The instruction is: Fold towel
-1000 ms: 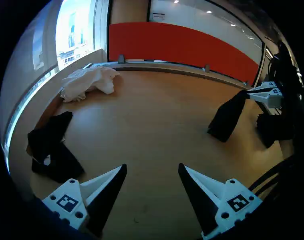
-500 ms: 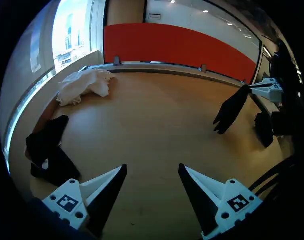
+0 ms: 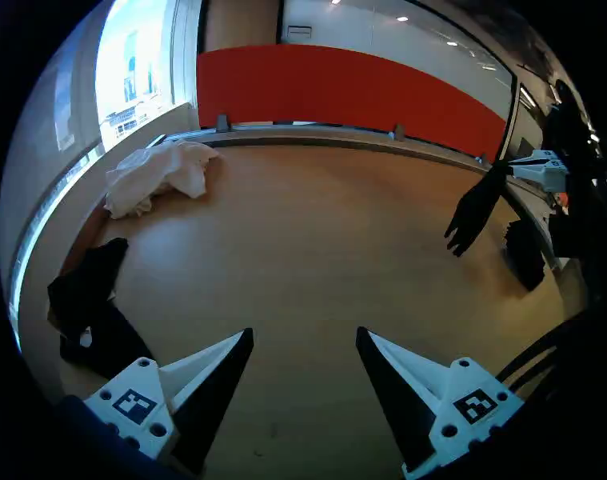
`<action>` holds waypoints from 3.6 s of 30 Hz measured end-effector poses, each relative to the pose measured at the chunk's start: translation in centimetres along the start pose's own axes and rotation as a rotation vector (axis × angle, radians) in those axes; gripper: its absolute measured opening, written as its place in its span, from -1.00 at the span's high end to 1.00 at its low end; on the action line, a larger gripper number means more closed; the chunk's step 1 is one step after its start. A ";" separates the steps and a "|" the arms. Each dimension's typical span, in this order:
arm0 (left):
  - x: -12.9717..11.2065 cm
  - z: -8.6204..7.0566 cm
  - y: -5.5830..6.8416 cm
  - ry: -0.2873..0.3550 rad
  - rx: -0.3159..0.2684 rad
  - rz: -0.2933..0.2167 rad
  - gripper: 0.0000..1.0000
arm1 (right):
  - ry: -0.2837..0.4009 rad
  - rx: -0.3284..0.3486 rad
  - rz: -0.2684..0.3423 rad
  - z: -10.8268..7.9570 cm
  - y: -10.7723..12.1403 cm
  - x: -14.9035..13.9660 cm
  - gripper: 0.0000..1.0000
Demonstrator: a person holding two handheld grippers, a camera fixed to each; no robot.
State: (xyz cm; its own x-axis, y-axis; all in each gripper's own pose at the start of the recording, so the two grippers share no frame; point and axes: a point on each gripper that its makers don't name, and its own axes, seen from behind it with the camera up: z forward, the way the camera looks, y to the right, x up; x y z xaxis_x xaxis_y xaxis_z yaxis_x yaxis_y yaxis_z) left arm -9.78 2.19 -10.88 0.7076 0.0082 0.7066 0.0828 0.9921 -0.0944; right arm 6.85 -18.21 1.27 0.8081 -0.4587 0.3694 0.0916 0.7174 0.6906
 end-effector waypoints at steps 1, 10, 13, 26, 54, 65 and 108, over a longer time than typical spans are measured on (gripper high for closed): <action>0.0 0.1 0.1 0.000 -0.001 0.001 -0.91 | -0.001 -0.005 0.001 -0.3 0.4 -0.1 0.92; 0.3 0.6 1.1 -0.005 -0.009 0.016 -0.91 | -0.004 -0.054 0.038 -3.0 5.0 -1.5 0.92; 0.3 0.7 1.4 -0.008 -0.009 0.021 -0.91 | -0.007 -0.075 0.045 -4.0 6.7 -2.0 0.92; 0.5 0.9 1.9 -0.015 -0.002 0.030 -0.91 | -0.025 -0.147 0.064 -7.8 13.3 -4.0 0.92; 0.9 0.9 4.0 -0.035 0.007 0.069 -0.91 | -0.099 -0.241 0.091 -12.7 23.1 -9.3 0.92; 1.1 1.1 4.9 -0.036 -0.003 0.078 -0.91 | -0.109 -0.250 0.103 -13.8 23.5 -10.4 0.92; 0.5 0.5 4.8 -0.046 -0.017 0.105 -0.91 | -0.307 -0.347 0.279 -21.5 19.2 -26.2 0.92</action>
State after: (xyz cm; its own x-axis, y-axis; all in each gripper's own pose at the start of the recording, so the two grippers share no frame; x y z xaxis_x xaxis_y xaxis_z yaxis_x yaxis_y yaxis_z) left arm -9.43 7.03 -10.61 0.6799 0.1178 0.7238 0.0225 0.9832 -0.1812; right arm -0.08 18.89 -8.56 0.6265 -0.3212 0.7101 0.1273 0.9411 0.3134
